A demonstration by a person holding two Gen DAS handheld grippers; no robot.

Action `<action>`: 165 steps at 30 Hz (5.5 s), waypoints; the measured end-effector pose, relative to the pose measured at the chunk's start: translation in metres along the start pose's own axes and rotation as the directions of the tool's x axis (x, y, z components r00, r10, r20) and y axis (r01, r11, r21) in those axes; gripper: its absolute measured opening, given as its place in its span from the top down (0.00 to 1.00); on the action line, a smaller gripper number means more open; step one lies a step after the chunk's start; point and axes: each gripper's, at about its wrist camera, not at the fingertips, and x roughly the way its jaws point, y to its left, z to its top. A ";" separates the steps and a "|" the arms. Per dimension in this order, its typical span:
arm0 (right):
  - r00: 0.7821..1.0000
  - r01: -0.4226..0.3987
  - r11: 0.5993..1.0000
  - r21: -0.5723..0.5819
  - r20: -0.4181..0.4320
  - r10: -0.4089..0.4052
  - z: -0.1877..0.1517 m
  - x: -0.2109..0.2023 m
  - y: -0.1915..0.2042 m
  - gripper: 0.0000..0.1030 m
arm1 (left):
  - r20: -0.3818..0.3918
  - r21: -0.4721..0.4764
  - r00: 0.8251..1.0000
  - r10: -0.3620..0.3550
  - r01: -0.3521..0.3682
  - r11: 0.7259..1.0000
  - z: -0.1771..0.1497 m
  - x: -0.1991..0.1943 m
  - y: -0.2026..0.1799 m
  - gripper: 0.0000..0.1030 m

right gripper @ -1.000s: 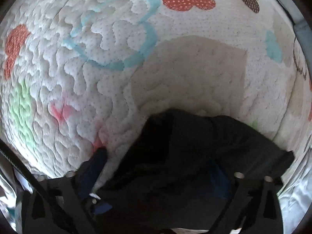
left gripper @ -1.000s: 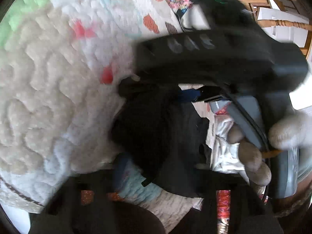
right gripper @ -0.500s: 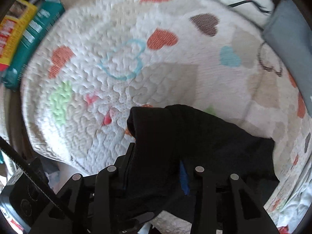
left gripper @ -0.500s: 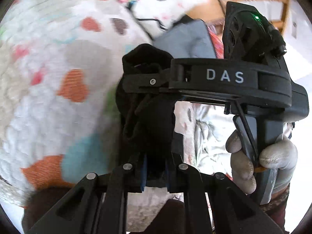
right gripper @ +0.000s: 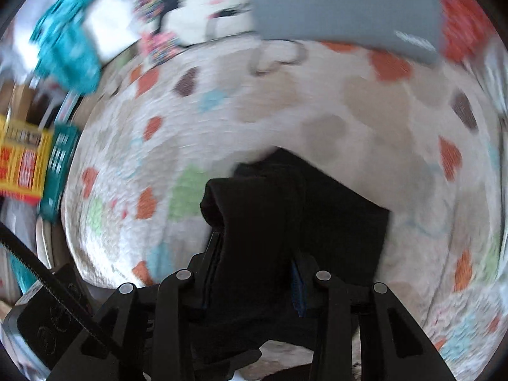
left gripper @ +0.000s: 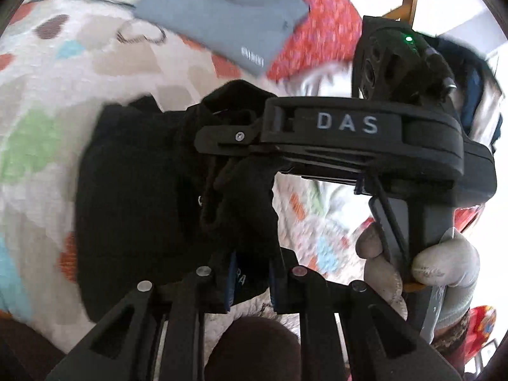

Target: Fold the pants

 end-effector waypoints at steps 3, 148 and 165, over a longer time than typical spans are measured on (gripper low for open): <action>0.998 -0.057 0.992 0.109 0.020 0.056 -0.012 0.010 -0.048 0.55 | -0.039 0.004 0.999 0.009 -0.009 1.000 -0.008 0.009 -0.005 0.78; 0.904 -0.283 0.955 0.085 0.358 0.236 0.012 0.014 -0.035 0.26 | 0.149 -0.199 0.986 0.073 -0.042 0.979 0.144 -0.090 0.169 0.57; 0.887 -0.387 0.920 0.061 0.298 0.353 0.024 0.073 -0.023 0.29 | 0.044 -0.216 0.995 0.093 -0.082 0.973 0.161 0.014 0.173 0.53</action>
